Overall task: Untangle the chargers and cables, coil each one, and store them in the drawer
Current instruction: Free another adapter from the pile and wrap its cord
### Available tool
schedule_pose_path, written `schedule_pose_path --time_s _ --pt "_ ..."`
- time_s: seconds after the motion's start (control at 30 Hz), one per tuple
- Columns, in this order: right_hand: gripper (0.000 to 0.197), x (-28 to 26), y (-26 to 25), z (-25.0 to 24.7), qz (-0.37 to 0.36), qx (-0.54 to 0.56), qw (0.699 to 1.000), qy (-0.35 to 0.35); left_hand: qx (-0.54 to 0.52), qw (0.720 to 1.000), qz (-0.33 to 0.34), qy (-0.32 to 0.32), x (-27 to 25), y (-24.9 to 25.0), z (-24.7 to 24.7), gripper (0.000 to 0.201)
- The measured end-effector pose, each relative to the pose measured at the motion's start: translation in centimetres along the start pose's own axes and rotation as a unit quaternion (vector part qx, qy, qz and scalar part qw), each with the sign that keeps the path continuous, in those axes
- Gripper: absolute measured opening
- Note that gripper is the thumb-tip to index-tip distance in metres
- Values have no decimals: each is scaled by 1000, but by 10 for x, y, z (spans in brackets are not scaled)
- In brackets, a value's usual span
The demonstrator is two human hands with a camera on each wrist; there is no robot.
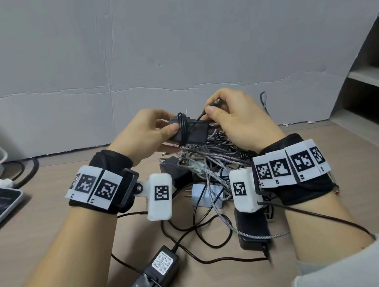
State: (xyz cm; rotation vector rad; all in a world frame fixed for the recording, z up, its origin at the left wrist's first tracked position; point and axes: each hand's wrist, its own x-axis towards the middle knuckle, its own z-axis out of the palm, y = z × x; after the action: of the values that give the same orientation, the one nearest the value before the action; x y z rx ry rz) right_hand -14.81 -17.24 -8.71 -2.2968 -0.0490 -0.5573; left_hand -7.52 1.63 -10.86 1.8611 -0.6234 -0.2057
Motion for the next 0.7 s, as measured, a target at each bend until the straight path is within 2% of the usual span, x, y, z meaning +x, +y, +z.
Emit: schedule_pose_path --time_s 0.13,0.3,0.43,0.5,0.6,0.7 --pt "7 -2 -7 2 -33 -9 999 0 50 998 18 -37 -1 2 1 17" --pt "7 -4 -8 7 -32 -1 999 -1 131 985 66 -93 -4 10 7 31" --pt "17 0 -3 8 9 45 999 7 162 977 105 -94 -6 16 8 37" --pt "21 1 -2 7 35 69 997 21 175 972 140 -68 -6 16 8 39" --pt "20 3 0 4 80 123 989 27 146 971 186 -36 -5 18 7 42" --pt "24 3 -2 0 123 172 977 4 95 972 210 -43 -4 15 4 42"
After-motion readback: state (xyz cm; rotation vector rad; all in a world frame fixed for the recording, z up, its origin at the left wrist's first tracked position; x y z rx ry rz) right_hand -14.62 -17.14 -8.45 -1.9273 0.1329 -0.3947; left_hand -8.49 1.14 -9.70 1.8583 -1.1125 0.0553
